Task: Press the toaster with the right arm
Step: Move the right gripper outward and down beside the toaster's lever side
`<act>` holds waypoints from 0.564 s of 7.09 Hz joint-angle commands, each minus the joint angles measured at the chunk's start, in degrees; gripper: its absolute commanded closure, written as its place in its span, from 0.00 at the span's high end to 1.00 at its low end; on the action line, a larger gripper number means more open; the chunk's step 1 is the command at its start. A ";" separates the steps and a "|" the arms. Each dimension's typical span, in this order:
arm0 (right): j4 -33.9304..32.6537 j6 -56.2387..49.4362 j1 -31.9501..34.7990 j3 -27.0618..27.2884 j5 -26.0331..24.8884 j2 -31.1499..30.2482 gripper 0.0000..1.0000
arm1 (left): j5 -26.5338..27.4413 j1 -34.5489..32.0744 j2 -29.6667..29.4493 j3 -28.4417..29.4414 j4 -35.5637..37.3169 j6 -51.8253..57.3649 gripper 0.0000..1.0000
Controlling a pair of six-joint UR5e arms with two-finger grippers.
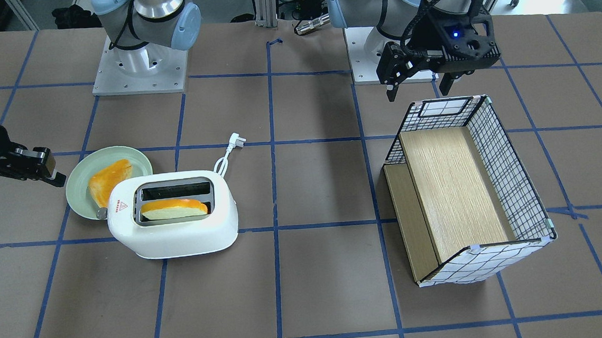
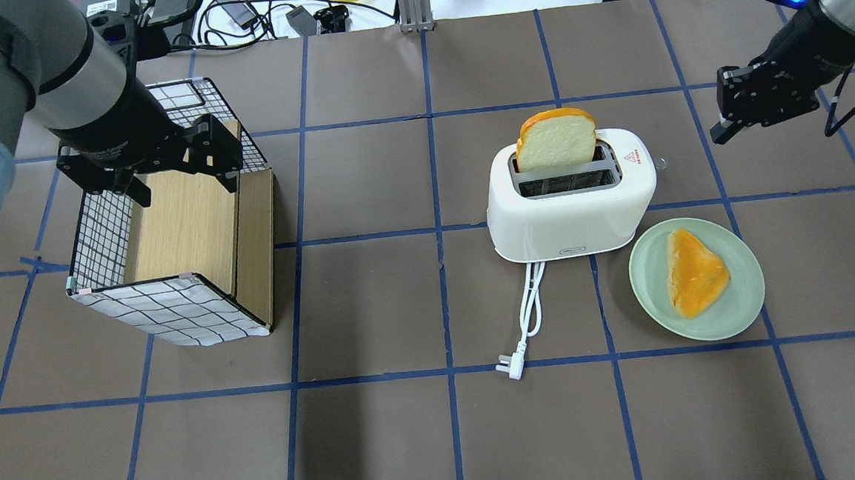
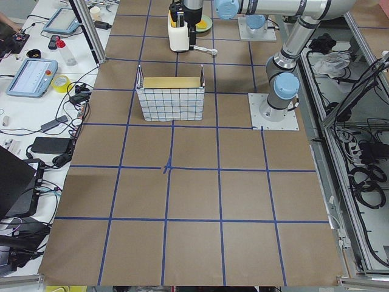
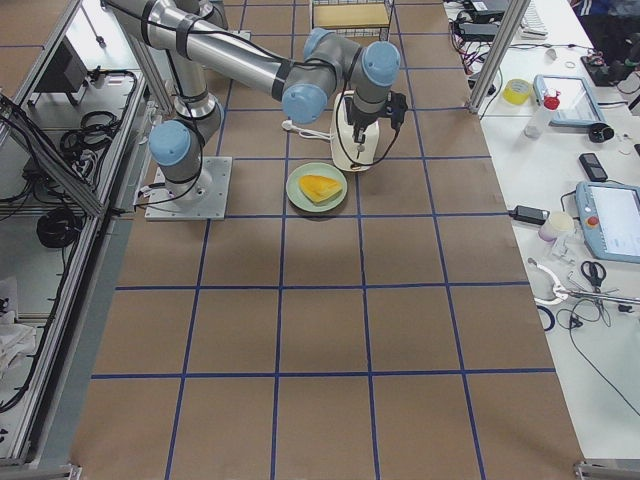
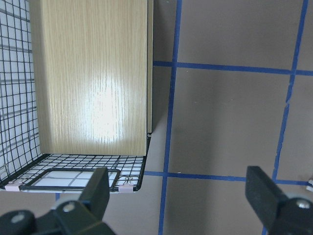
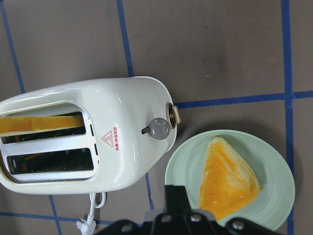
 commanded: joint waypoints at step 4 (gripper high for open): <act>-5.43 -1.80 -0.75 4.65 7.66 3.07 0.00 | 0.00 0.00 0.00 0.00 -0.08 0.00 1.00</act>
